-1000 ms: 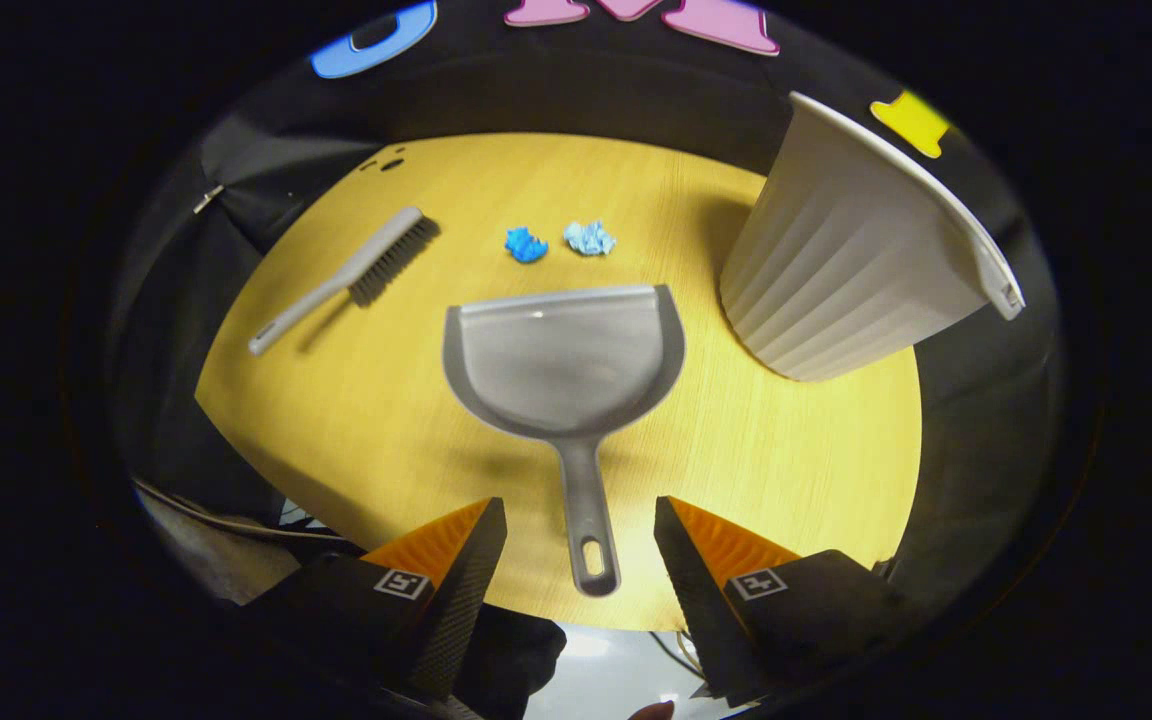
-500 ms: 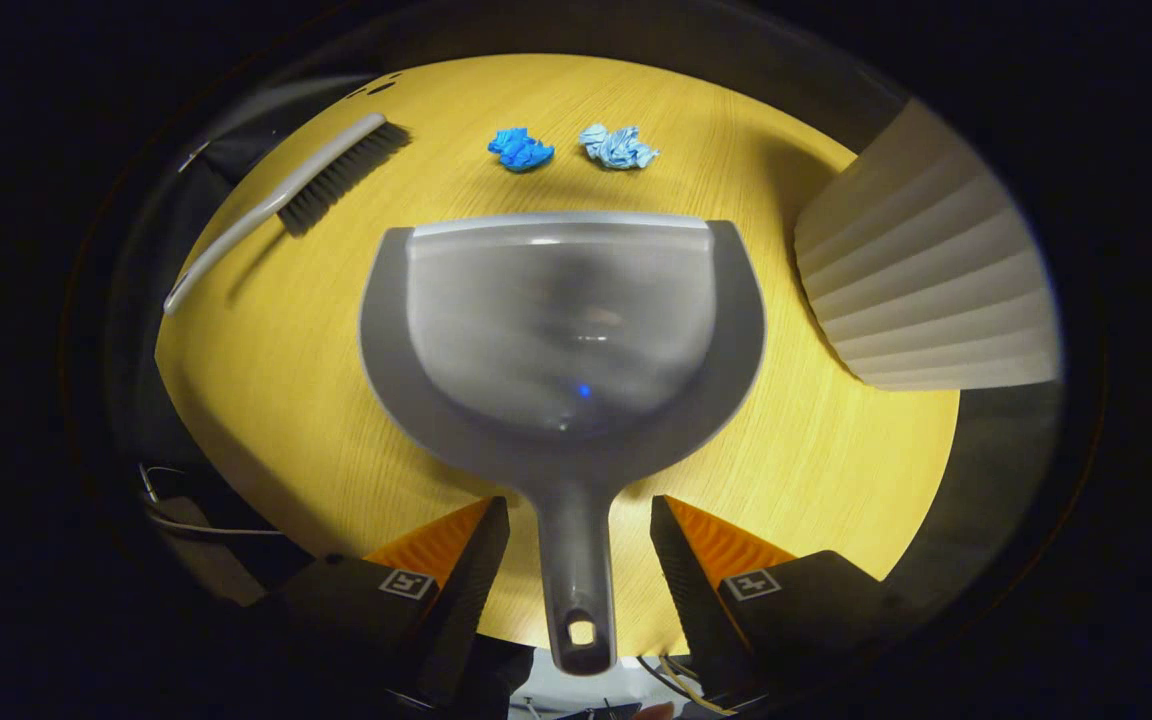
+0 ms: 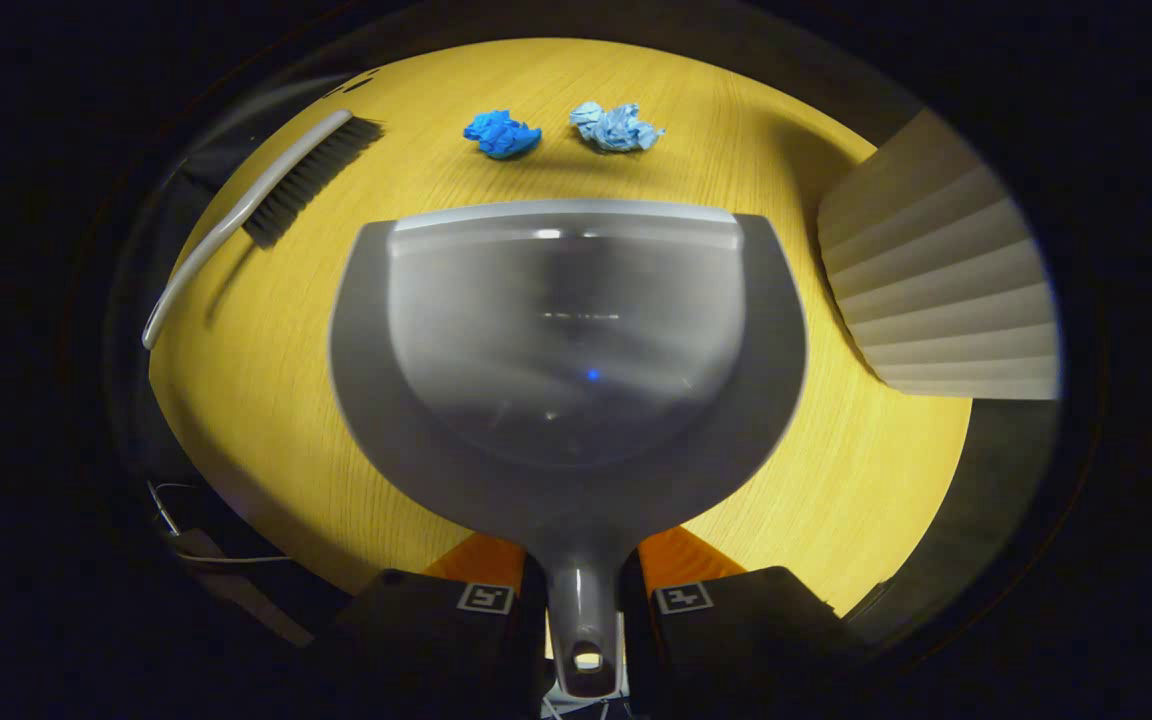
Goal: Pick up the small broom and dustpan from the desktop, sweep the trash into the dustpan with the broom, and then empty the trash into the garbage bin.
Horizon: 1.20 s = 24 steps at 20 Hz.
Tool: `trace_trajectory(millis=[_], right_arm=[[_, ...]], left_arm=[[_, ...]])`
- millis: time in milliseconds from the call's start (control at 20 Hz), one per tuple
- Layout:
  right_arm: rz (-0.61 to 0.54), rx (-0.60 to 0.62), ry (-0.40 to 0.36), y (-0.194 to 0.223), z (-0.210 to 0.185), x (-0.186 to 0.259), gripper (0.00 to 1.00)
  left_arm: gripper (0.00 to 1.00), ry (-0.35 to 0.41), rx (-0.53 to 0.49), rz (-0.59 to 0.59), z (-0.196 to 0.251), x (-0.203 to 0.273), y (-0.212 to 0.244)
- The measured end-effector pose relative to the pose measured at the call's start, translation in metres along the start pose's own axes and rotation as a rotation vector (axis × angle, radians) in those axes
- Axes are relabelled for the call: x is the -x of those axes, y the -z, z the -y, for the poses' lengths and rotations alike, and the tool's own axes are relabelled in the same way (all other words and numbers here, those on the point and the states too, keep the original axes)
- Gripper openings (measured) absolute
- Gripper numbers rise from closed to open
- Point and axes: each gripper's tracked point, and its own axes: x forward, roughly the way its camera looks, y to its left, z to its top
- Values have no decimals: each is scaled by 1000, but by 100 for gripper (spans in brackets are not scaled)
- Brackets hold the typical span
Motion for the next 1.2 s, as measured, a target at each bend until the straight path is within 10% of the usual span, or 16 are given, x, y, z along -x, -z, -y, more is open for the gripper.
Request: trace_trajectory(millis=[500, 1200], right_arm=[[67, 88, -1, 13, 16, 28, 34], [130, 72, -26, 9, 22, 34, 32]], left_arm=[[95, 175, 47, -368, 36, -35, 117], [93, 202, -87, -1000, 43, -52, 293]])
